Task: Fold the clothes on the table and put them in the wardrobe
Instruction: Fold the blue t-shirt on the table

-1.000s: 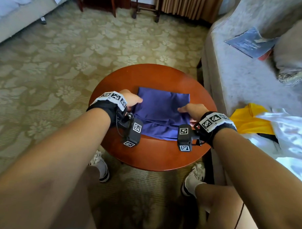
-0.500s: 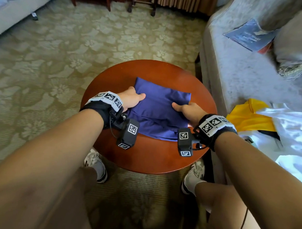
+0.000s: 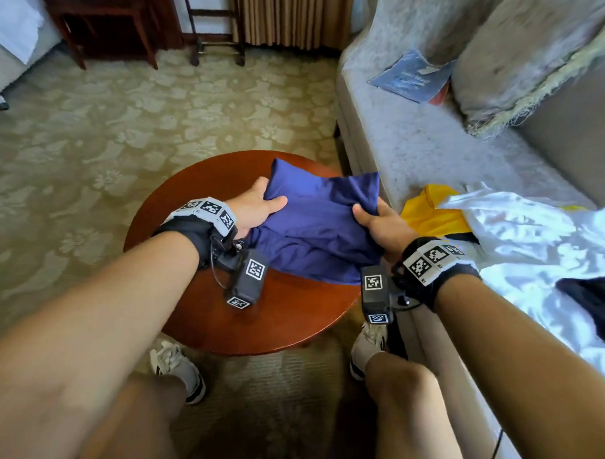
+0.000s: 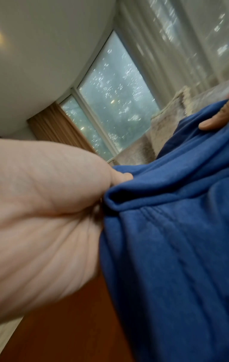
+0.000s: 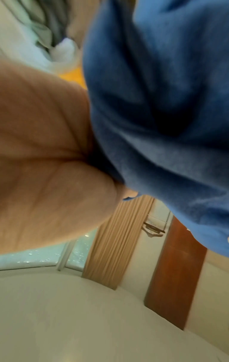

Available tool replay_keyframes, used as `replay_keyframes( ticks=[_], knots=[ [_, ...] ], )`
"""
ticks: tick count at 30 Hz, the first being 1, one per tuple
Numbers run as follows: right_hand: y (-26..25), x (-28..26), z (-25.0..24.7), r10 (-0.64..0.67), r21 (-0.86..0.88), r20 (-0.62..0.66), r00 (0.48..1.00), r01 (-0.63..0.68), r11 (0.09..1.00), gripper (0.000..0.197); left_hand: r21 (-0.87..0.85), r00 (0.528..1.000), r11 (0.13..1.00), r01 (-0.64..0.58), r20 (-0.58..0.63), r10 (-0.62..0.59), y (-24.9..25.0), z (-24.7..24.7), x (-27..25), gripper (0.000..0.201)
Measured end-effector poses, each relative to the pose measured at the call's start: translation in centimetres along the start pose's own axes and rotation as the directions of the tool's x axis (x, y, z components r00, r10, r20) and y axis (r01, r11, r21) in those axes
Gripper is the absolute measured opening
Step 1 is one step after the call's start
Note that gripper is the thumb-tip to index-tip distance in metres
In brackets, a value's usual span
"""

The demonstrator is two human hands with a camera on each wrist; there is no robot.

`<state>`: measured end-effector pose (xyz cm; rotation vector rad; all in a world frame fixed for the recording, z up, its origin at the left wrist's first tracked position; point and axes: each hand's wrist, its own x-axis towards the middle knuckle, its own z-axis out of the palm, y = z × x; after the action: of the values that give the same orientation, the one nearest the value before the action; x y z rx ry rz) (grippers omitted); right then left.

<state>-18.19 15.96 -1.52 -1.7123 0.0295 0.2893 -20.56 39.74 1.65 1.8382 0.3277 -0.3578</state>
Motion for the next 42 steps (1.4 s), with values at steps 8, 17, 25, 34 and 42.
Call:
replay_keyframes(
  ticks=[8,17,25,34,42],
  knots=[
    [0.7,-6.5,-13.5,0.06,0.044,-0.306,0.95,-0.049,0.998,0.026,-0.03,0.962,0.991,-0.127,0.239,0.13,6.6,13.6,0.0,0.034],
    [5.2,-18.7,-28.9,0.157,0.119,-0.54,0.827,-0.11,0.987,0.025,0.03,0.858,0.977,-0.211,0.485,0.17,10.5,31.6,-4.3,0.054],
    [13.5,-31.8,-39.2,0.291,0.125,-0.708,0.644,-0.291,0.948,0.051,0.169,0.717,0.933,-0.317,0.687,0.119,5.1,49.2,-6.8,0.084],
    [20.6,-44.2,-44.3,0.415,0.27,-0.78,0.469,-0.346,0.899,0.029,0.207,0.595,0.907,-0.367,0.802,0.057,2.3,62.4,-14.2,0.073],
    [24.9,-50.3,-44.7,0.509,0.382,-0.791,0.339,-0.377,0.844,0.026,0.306,0.549,0.824,-0.478,0.836,0.008,0.8,67.2,-20.0,0.033]
  ],
)
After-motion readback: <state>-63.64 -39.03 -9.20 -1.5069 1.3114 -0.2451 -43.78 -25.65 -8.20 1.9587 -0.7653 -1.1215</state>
